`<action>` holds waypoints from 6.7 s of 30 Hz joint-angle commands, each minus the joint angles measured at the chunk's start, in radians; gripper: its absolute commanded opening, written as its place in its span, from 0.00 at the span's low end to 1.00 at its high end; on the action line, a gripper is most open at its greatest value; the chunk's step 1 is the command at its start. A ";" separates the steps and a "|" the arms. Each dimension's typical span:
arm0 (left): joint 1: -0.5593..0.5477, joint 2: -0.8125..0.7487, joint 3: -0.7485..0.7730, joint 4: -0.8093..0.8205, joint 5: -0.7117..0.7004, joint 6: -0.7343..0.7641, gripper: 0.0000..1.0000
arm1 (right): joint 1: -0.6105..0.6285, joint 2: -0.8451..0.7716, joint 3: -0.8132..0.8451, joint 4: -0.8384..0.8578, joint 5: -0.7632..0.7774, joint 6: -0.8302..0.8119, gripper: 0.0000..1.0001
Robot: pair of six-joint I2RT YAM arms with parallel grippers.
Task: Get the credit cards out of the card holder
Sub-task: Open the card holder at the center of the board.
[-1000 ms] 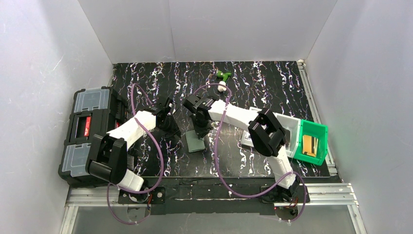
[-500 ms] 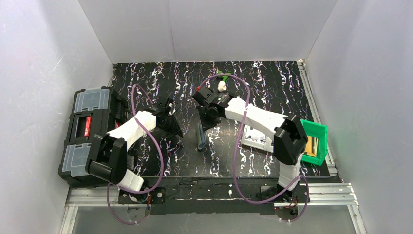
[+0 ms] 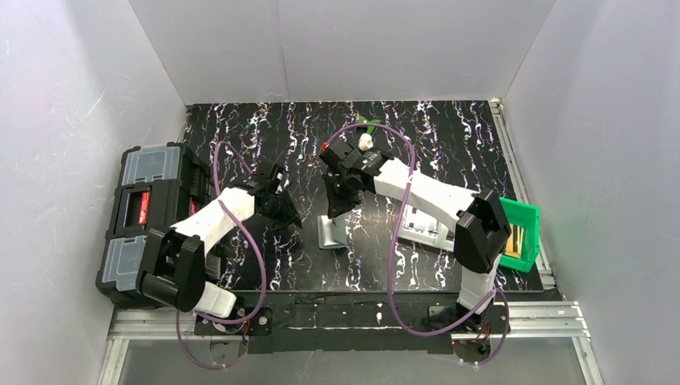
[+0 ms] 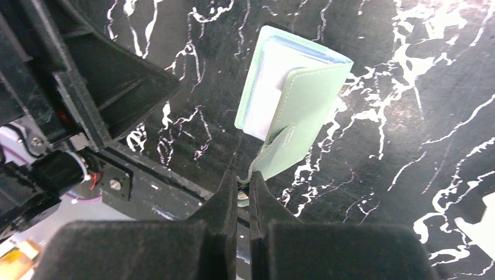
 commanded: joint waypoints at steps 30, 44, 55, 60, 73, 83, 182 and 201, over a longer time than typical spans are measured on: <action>-0.165 0.094 0.094 -0.038 -0.166 -0.075 0.29 | -0.171 0.163 -0.171 0.106 0.082 -0.063 0.01; -0.187 0.194 0.179 -0.014 -0.112 -0.050 0.28 | -0.169 0.163 -0.152 0.095 0.065 -0.071 0.01; -0.250 0.289 0.275 0.007 -0.069 -0.078 0.29 | -0.162 0.014 -0.243 0.126 -0.011 -0.079 0.15; -0.266 0.345 0.303 0.024 -0.043 -0.107 0.29 | -0.163 -0.080 -0.262 0.092 0.015 -0.082 0.39; -0.274 0.348 0.324 0.020 -0.033 -0.102 0.30 | -0.141 -0.147 -0.308 0.160 -0.105 -0.035 0.31; -0.258 0.271 0.307 -0.025 -0.060 -0.055 0.32 | -0.119 -0.020 -0.259 0.243 -0.236 0.020 0.16; -0.222 0.360 0.268 -0.032 0.046 0.034 0.17 | -0.085 0.100 -0.430 0.484 -0.259 0.280 0.01; -0.207 0.211 0.250 -0.120 -0.062 0.081 0.40 | -0.097 0.175 -0.395 0.398 -0.264 0.350 0.01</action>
